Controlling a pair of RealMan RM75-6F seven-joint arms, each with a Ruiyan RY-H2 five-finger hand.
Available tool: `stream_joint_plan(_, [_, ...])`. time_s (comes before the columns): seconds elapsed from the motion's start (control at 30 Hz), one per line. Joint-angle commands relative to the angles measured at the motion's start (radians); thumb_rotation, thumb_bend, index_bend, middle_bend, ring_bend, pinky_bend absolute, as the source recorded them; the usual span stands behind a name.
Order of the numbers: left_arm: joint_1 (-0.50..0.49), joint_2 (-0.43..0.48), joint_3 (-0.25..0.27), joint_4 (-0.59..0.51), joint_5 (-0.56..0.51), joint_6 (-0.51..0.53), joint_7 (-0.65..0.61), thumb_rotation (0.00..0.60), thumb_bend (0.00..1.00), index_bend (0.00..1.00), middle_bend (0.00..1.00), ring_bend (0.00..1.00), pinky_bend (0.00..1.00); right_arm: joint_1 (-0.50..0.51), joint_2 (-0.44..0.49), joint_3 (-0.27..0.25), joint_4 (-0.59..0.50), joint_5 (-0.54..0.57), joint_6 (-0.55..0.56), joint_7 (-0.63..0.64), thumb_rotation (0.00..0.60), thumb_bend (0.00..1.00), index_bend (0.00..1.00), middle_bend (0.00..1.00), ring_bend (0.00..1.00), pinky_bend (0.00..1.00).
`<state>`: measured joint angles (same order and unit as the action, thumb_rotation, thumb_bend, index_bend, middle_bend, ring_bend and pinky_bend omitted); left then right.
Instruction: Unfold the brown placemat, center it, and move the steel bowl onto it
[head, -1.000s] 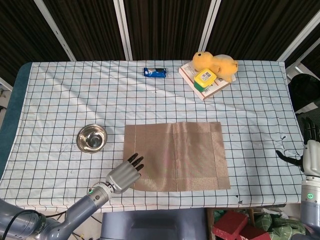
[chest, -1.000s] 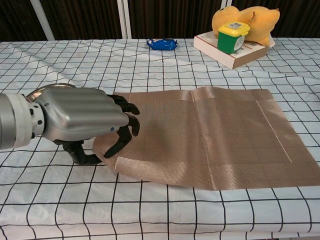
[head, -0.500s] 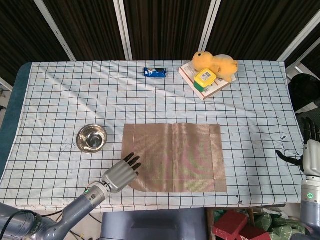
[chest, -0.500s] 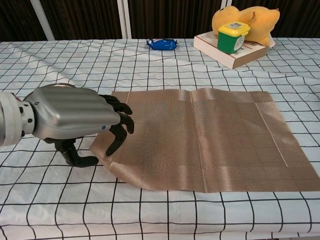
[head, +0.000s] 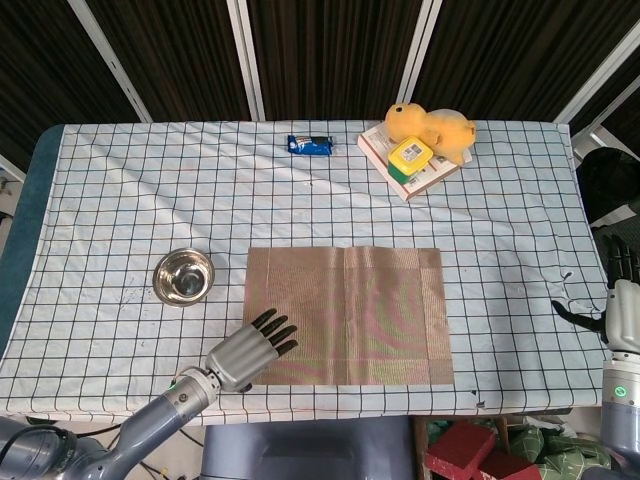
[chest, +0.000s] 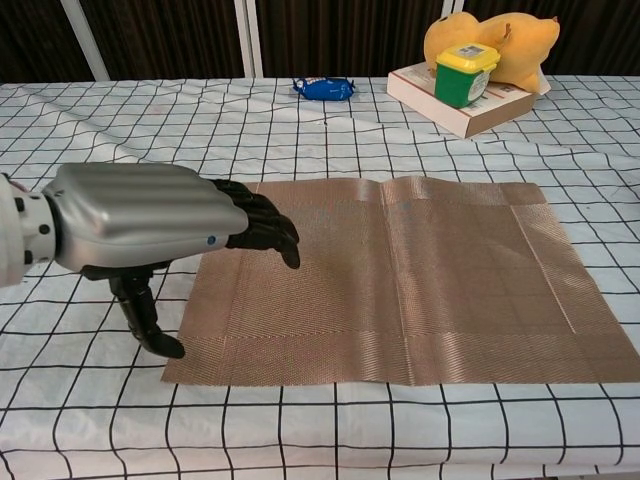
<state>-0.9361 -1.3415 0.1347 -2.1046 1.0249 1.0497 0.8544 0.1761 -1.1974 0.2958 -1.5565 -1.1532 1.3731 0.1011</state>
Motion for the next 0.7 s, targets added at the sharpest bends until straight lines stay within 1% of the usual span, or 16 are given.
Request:
stream_joint_plan(0.03, [0.039, 0.030, -0.001, -0.002, 0.039, 0.054, -0.027, 0.600, 0.00, 0.19, 0.10, 0.02, 0.05, 0.000, 0.000, 0.000, 0.000, -0.001, 0.001, 0.000, 0.600, 0.05, 0.00, 0.00, 0.00, 0.16])
stream_joint_plan(0.2, [0.083, 0.052, -0.028, 0.035, 0.019, 0.138, -0.045, 0.600, 0.02, 0.23, 0.13, 0.02, 0.07, 0.000, 0.001, -0.001, -0.003, -0.002, 0.000, -0.001, 0.600, 0.05, 0.00, 0.00, 0.00, 0.16])
stream_joint_plan(0.27, [0.105, 0.063, -0.047, 0.076, -0.003, 0.182, -0.052, 0.600, 0.03, 0.23, 0.13, 0.02, 0.07, -0.001, 0.001, -0.002, -0.003, -0.003, 0.001, -0.002, 0.600, 0.05, 0.00, 0.00, 0.00, 0.16])
stream_joint_plan(0.37, [0.127, 0.073, -0.067, 0.122, -0.040, 0.214, -0.067, 0.600, 0.04, 0.25, 0.14, 0.02, 0.08, -0.001, 0.000, -0.003, -0.004, -0.004, 0.002, -0.003, 0.600, 0.05, 0.00, 0.00, 0.00, 0.16])
stream_joint_plan(0.47, [0.149, 0.082, -0.083, 0.169, -0.083, 0.233, -0.087, 0.600, 0.10, 0.28, 0.15, 0.03, 0.08, -0.001, 0.000, -0.003, -0.003, -0.004, 0.002, -0.004, 0.600, 0.05, 0.00, 0.00, 0.00, 0.16])
stream_joint_plan(0.7, [0.194, 0.071, -0.109, 0.300, -0.145, 0.223, -0.136, 0.600, 0.13, 0.37, 0.18, 0.05, 0.10, 0.000, -0.002, -0.006, -0.003, -0.008, 0.002, -0.008, 0.600, 0.05, 0.00, 0.00, 0.00, 0.16])
